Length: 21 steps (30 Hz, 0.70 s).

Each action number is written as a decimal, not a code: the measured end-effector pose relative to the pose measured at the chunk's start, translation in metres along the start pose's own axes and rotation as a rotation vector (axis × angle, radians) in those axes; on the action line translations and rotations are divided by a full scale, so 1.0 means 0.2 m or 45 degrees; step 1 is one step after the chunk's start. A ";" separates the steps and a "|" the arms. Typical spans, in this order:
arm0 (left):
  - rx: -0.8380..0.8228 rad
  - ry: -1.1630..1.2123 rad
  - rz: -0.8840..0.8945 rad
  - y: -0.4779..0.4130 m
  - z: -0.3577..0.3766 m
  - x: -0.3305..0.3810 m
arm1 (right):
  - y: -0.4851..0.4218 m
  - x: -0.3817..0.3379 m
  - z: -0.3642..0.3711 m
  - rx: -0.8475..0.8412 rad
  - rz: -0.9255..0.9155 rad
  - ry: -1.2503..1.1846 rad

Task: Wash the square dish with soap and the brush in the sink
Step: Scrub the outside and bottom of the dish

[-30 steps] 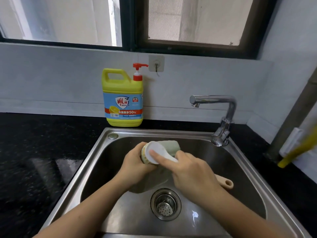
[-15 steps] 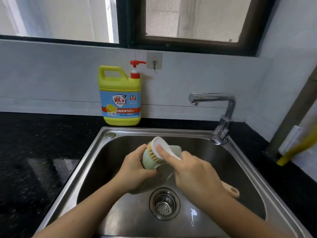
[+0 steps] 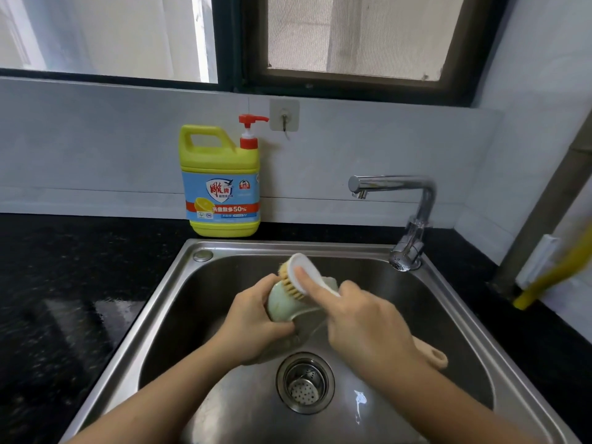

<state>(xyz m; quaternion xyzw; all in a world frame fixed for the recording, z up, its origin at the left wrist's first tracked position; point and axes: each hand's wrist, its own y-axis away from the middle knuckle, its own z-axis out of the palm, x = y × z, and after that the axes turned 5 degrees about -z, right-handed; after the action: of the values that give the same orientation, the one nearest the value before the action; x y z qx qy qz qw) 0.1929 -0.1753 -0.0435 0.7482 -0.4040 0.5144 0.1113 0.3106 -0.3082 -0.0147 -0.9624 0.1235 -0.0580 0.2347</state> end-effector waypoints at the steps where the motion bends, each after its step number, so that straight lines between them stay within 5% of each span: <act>1: 0.029 0.025 -0.012 0.00 0.00 0.00 | 0.01 -0.03 0.01 0.057 -0.074 0.007; 5: 0.084 0.023 -0.006 0.00 -0.02 0.00 | 0.03 -0.05 0.05 0.166 -0.210 0.017; 14: 0.204 0.308 -0.153 -0.02 -0.06 -0.01 | 0.01 0.15 0.10 -0.129 0.257 -0.051; 21: 0.193 0.352 -0.150 -0.01 -0.05 0.00 | 0.04 -0.03 0.10 0.137 -0.144 -0.093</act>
<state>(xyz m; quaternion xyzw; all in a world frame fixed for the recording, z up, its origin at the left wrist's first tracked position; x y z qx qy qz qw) 0.1882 -0.1684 -0.0379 0.6988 -0.3004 0.6341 0.1390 0.3067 -0.3037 -0.0368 -0.9554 0.0572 -0.0424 0.2867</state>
